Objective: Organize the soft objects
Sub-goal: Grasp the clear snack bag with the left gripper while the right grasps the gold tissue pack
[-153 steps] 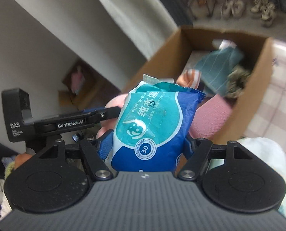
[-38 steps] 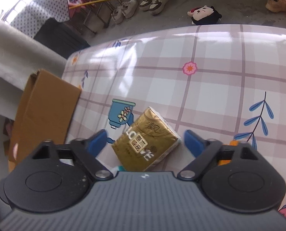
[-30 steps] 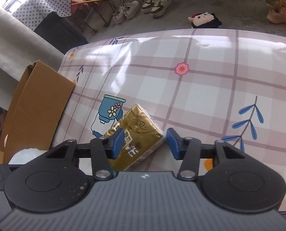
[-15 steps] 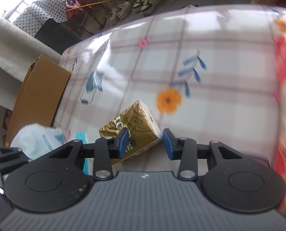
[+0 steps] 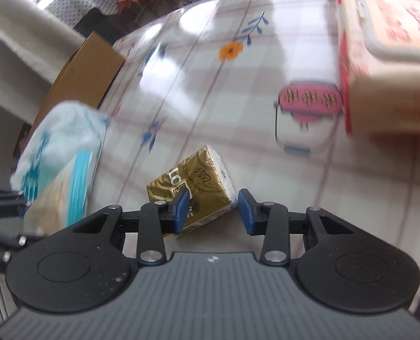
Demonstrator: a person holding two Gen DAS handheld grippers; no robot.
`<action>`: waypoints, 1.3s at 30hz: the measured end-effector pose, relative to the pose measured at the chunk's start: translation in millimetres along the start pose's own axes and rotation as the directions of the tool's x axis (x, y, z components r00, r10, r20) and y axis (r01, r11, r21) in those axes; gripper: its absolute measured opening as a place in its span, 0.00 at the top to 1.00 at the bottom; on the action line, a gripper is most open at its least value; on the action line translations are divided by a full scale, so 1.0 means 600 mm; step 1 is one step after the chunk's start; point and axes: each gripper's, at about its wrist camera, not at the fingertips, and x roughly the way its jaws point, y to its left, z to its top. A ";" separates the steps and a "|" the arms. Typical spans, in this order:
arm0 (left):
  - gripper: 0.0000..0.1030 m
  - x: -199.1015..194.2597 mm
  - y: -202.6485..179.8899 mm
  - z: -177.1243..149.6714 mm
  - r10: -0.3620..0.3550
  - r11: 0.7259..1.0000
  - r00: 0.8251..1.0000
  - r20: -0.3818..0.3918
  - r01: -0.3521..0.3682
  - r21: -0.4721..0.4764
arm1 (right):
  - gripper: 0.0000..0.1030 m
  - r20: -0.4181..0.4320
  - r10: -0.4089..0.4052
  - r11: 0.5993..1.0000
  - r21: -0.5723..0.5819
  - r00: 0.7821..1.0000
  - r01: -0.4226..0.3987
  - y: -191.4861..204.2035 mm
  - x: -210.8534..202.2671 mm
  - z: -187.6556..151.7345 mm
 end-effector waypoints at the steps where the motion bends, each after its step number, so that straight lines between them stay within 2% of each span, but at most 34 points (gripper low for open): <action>1: 0.58 0.004 0.001 -0.008 -0.013 1.000 1.000 0.010 0.013 -0.013 | 0.65 -0.005 -0.008 1.000 -0.019 1.000 0.008 0.002 -0.008 -0.010; 3: 0.58 0.012 0.004 -0.025 -0.028 0.999 0.999 0.032 0.029 -0.036 | 0.65 -0.020 -0.038 0.998 -0.055 0.999 0.037 0.000 -0.022 -0.027; 6: 0.58 0.028 0.016 -0.038 -0.036 0.997 0.998 0.054 0.040 -0.066 | 0.64 0.009 -0.083 0.992 -0.097 0.997 0.083 0.007 -0.031 -0.046; 9: 0.58 0.042 0.029 -0.044 -0.046 0.994 0.997 0.069 0.053 -0.100 | 0.62 0.049 -0.086 0.993 -0.072 0.995 0.089 0.016 -0.032 -0.062; 12: 0.58 0.048 0.036 -0.050 -0.044 0.994 0.996 0.083 0.052 -0.099 | 0.51 0.099 -0.048 0.999 0.013 0.994 0.047 0.018 -0.048 -0.074; 14: 0.58 0.050 0.042 -0.055 -0.039 0.994 0.994 0.097 0.049 -0.097 | 0.30 0.141 -0.038 0.996 0.083 0.989 0.027 0.021 -0.059 -0.078; 16: 0.58 0.052 0.047 -0.059 -0.046 0.993 0.993 0.108 0.058 -0.104 | 0.22 0.168 -0.031 0.988 0.152 0.985 0.005 0.022 -0.067 -0.081; 21: 0.58 0.052 0.059 -0.067 -0.059 0.990 0.989 0.135 0.076 -0.122 | 0.21 0.143 -0.013 0.945 0.325 0.990 -0.034 0.025 -0.051 -0.070; 25: 0.57 0.052 0.067 -0.071 -0.084 0.986 0.986 0.146 0.104 -0.134 | 0.18 0.069 -0.042 0.916 0.402 0.997 0.011 0.037 -0.011 -0.047; 31: 0.56 0.052 0.080 -0.077 -0.121 0.981 0.981 0.152 0.142 -0.135 | 0.18 0.013 -0.160 0.925 0.351 0.987 0.145 0.081 0.036 -0.004; 39: 0.55 0.057 0.095 -0.080 -0.158 0.971 0.974 0.164 0.183 -0.155 | 0.18 -0.020 -0.302 0.936 0.186 0.953 0.300 0.130 0.084 0.042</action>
